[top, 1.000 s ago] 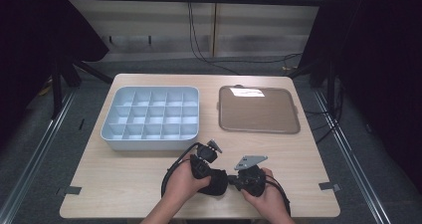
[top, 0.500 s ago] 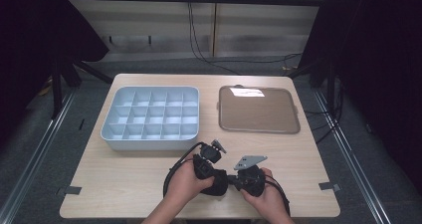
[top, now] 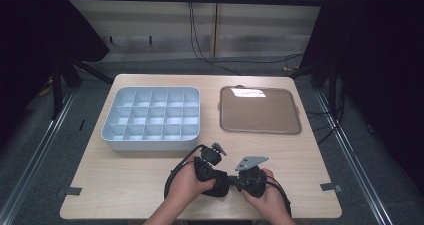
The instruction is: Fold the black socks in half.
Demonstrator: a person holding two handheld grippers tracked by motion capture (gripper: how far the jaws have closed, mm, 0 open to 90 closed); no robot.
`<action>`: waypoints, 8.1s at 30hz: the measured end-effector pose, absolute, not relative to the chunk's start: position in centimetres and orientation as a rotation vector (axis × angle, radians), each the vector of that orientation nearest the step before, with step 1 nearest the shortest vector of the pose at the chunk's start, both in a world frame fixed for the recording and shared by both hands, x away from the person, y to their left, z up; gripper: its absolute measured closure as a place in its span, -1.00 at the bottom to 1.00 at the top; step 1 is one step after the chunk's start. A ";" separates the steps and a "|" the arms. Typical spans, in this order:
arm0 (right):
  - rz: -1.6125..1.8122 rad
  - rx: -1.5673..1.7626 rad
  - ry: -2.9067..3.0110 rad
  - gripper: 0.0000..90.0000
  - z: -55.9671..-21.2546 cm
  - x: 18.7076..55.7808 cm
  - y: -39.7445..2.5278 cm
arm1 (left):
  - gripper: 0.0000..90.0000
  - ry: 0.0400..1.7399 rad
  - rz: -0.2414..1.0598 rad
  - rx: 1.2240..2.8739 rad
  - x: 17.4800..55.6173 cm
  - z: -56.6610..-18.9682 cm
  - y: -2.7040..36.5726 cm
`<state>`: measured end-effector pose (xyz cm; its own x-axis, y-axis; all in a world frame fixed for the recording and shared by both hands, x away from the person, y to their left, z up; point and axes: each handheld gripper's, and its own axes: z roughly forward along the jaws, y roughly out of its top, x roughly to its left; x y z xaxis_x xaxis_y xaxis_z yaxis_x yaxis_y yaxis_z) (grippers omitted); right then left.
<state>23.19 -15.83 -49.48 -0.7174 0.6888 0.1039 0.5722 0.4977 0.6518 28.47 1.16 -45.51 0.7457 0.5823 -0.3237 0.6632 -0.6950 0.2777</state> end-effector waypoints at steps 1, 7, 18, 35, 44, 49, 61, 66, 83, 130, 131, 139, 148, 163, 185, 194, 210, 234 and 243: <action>1.020 1.091 2.567 0.98 -49.5 23.2 -15.8 | 0.61 0.956 -0.298 2.557 28.4 -45.2 1.3; 1.027 1.087 2.563 0.98 -49.5 23.2 -15.8 | 0.46 0.938 -0.270 2.551 28.5 -43.9 1.8; 1.042 1.095 2.562 0.98 -49.6 23.3 -15.9 | 0.12 0.981 -0.231 2.490 29.4 -42.2 4.8; 1.037 1.100 2.561 0.98 -49.6 23.2 -15.8 | 0.01 1.154 -0.135 2.512 30.3 -44.3 8.7; 1.040 1.100 2.564 0.98 -49.6 23.2 -15.7 | -0.06 1.207 -0.155 2.508 30.3 -45.9 8.9; 1.030 1.100 2.566 0.98 -49.5 23.2 -15.7 | -0.08 1.201 -0.156 2.534 30.1 -46.5 8.3; 1.026 1.099 2.566 0.96 -49.5 23.2 -15.6 | 0.05 1.187 -0.091 2.580 29.7 -46.7 7.5; 1.016 1.103 2.568 0.94 -49.4 23.3 -15.7 | 0.19 1.192 -0.114 2.582 29.6 -46.6 7.4; 1.099 1.065 2.553 1.00 -47.4 23.1 -15.7 | 0.70 1.212 -0.222 2.568 29.5 -46.1 7.2; 1.070 1.029 2.604 1.00 -47.7 22.8 -14.7 | 0.76 1.171 -0.209 2.585 30.2 -42.5 6.9; 1.058 1.039 2.615 1.00 -48.0 22.8 -14.6 | 0.76 1.163 -0.209 2.582 30.2 -42.3 6.8; 1.057 1.043 2.616 1.00 -48.5 22.9 -14.1 | 0.76 1.096 -0.261 2.556 29.5 -41.5 5.9; 1.067 1.045 2.611 1.00 -48.6 23.0 -13.6 | 0.77 1.045 -0.289 2.563 29.1 -41.7 3.8; 1.091 1.050 2.591 1.00 -48.7 22.9 -13.7 | 0.77 1.021 -0.297 2.589 29.0 -43.0 2.0; 1.053 1.061 2.591 1.00 -48.9 23.0 -14.7 | 0.52 1.025 -0.333 2.533 29.0 -43.0 1.9; 1.025 1.067 2.602 1.00 -49.1 23.0 -14.7 | 0.47 1.035 -0.357 2.509 29.2 -42.6 2.3; 1.029 1.066 2.606 1.00 -49.3 23.1 -14.5 | 0.51 1.056 -0.361 2.517 29.3 -43.1 2.1; 1.009 1.157 2.507 0.77 -49.2 23.5 -17.0 | 0.57 1.007 -0.260 2.591 28.9 -44.7 0.7; 1.019 1.155 2.496 0.69 -49.4 23.7 -16.9 | 0.44 1.005 -0.293 2.585 28.9 -44.0 1.0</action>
<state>23.66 -16.92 -49.40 -0.6716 0.7350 0.0940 0.5906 0.4545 0.6668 28.90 0.96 -43.99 0.7267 0.6114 -0.3133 0.6839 -0.6867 0.2463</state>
